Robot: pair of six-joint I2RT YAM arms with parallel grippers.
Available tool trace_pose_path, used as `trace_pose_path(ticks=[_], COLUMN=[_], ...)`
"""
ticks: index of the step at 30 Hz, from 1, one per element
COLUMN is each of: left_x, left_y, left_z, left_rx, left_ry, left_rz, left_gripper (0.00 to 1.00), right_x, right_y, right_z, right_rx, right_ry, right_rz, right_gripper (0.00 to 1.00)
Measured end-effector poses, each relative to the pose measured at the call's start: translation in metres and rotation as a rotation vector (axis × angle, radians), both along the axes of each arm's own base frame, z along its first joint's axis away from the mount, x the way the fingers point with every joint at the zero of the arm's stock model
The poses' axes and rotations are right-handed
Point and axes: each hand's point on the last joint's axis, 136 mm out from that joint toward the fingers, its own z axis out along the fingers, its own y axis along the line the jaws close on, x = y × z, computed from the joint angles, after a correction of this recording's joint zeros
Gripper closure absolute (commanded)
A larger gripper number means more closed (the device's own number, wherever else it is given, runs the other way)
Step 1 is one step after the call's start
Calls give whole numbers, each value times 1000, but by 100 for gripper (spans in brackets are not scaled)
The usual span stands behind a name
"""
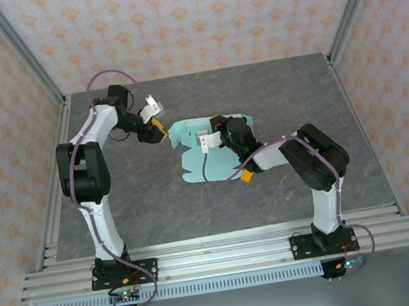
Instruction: Fold the paper box
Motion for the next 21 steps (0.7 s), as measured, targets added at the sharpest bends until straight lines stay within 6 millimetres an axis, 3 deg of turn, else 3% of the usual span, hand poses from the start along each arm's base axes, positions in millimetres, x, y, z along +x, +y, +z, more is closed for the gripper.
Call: trace_pose_path(ticks=[5, 12, 16, 21], left_x=[1, 21, 39, 43], left_y=[13, 17, 8, -10], left_z=[5, -11, -27, -43], left_rx=[54, 133, 168, 190], left_ry=[-43, -90, -113, -119], left_rz=[6, -34, -100, -197], left_gripper=[54, 57, 58, 59], right_x=[0, 0, 0, 0], right_y=[0, 0, 0, 0], right_z=[0, 0, 0, 0], right_rx=[0, -3, -3, -4], right_ry=[-1, -2, -2, -2], right_rz=[0, 1, 1, 1], right_gripper=[100, 100, 100, 100])
